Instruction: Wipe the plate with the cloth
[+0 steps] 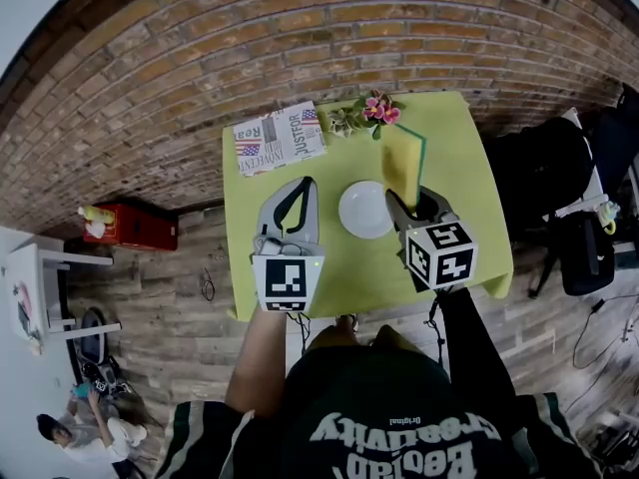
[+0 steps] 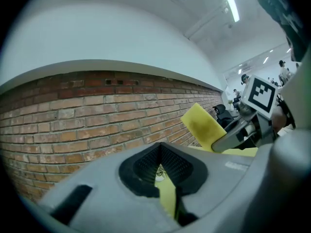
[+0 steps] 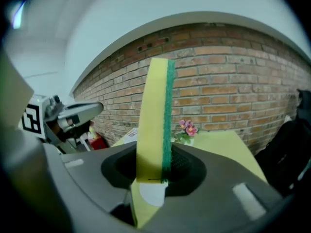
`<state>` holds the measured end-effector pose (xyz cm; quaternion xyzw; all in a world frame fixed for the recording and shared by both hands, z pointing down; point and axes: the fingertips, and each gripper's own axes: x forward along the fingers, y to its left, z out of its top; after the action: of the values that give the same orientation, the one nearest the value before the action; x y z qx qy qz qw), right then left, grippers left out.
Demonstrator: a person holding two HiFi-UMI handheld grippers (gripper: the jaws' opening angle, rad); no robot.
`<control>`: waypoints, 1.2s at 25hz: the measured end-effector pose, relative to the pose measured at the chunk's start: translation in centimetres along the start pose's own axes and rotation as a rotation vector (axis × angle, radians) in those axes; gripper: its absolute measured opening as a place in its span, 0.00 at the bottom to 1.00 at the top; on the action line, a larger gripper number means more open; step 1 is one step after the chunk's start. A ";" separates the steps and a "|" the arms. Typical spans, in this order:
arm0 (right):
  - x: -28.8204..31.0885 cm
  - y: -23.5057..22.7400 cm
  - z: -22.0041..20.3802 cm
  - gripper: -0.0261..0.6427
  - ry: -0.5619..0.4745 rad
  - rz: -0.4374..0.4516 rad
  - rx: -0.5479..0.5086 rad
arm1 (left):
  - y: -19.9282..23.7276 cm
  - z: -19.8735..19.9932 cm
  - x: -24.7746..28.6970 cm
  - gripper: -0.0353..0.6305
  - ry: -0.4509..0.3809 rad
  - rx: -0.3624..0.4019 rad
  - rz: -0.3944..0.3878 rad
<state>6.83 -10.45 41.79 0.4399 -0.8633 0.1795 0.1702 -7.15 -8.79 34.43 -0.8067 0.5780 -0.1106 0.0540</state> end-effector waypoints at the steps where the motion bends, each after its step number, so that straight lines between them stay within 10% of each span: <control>1: 0.5 0.3 -0.1 0.23 0.014 0.023 0.033 | 0.3 -0.5 0.3 0.06 0.007 -0.001 -0.007; 20: 6.8 0.5 -5.9 0.22 0.353 0.014 0.042 | -0.1 -6.3 5.2 0.06 -0.021 -0.092 -0.178; 30: 8.9 1.4 -10.2 0.22 0.521 0.031 0.063 | -0.9 -13.3 6.6 0.06 0.099 -0.113 -0.182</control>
<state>2.16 -11.20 54.58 0.3705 -0.7911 0.3160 0.3702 -7.49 -14.22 48.25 -0.8512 0.5096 -0.1222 -0.0304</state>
